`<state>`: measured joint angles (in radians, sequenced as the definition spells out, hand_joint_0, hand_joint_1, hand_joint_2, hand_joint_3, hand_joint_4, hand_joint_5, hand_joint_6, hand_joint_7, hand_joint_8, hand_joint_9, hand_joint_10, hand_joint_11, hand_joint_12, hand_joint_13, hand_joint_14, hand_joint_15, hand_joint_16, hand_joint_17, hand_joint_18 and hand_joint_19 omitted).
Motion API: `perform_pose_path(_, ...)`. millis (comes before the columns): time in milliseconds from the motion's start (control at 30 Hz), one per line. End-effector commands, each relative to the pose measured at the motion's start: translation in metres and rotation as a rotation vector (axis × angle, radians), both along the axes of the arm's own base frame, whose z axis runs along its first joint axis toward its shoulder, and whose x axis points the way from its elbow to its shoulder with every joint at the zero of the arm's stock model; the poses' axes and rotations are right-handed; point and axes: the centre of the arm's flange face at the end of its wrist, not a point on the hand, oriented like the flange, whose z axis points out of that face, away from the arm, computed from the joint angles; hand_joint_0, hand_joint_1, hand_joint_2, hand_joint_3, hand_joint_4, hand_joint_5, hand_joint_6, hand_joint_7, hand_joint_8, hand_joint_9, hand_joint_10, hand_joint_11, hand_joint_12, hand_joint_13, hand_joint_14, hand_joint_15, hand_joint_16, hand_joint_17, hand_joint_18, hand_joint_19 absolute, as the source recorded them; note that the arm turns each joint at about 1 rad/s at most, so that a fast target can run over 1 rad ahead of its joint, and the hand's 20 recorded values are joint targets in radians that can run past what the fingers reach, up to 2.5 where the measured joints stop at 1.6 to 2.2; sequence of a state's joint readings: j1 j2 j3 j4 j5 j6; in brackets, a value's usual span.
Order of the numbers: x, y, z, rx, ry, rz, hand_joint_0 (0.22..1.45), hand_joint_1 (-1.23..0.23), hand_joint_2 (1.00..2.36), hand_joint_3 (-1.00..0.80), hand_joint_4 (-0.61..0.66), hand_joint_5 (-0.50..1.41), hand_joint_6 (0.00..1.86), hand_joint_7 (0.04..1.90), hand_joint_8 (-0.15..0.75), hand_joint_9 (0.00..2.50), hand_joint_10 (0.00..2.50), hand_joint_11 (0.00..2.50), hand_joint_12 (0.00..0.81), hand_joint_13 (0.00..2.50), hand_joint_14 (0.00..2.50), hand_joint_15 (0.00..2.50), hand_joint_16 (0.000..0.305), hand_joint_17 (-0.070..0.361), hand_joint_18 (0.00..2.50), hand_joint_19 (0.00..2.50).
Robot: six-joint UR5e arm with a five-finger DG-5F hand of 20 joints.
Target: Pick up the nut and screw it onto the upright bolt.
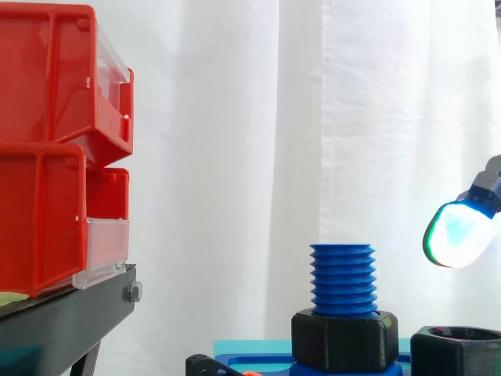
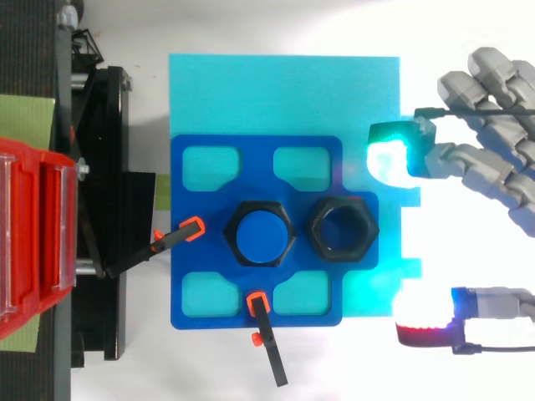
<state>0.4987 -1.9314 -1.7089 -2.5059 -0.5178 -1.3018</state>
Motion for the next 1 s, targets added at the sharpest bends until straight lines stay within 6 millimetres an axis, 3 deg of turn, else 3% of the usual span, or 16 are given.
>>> perform_pose_path(0, 0.002, 0.0, -0.002, -0.019, 0.002, -0.025, 0.33, -0.75, 1.0, -0.5, 0.12, -0.3, 0.5, 0.66, 0.25, 0.0, 0.0, 0.0, 0.418, 0.0, 0.0, 0.0, 0.074, 0.167, 0.0, 0.0)
perform_pose_path(33, 0.005, 0.0, -0.01, -0.043, 0.019, -0.027, 0.33, -0.74, 1.0, -0.5, 0.12, -0.3, 0.5, 0.66, 0.249, 0.0, 0.0, 0.0, 0.418, 0.0, 0.0, 0.0, 0.074, 0.167, 0.0, 0.0)
perform_pose_path(300, 0.012, 0.002, -0.015, -0.031, -0.013, -0.028, 0.33, -0.73, 1.0, -0.5, 0.13, -0.3, 0.5, 0.66, 0.254, 0.0, 0.0, 0.0, 0.422, 0.0, 0.0, 0.0, 0.075, 0.168, 0.0, 0.0)
perform_pose_path(667, 0.022, 0.009, -0.039, -0.015, -0.037, -0.017, 0.32, -0.67, 1.0, -0.5, 0.14, -0.3, 0.5, 0.67, 0.263, 0.0, 0.0, 0.0, 0.429, 0.0, 0.0, 0.0, 0.076, 0.171, 0.0, 0.0)
perform_pose_path(700, 0.024, 0.01, -0.048, -0.017, -0.028, -0.017, 0.32, -0.67, 1.0, -0.5, 0.14, -0.3, 0.5, 0.67, 0.264, 0.0, 0.0, 0.0, 0.43, 0.0, 0.0, 0.0, 0.076, 0.171, 0.0, 0.0)
perform_pose_path(967, 0.027, 0.011, -0.049, -0.002, -0.041, -0.006, 0.32, -0.65, 1.0, -0.5, 0.15, -0.3, 0.5, 0.67, 0.267, 0.0, 0.0, 0.0, 0.431, 0.0, 0.0, 0.0, 0.076, 0.171, 0.0, 0.0)
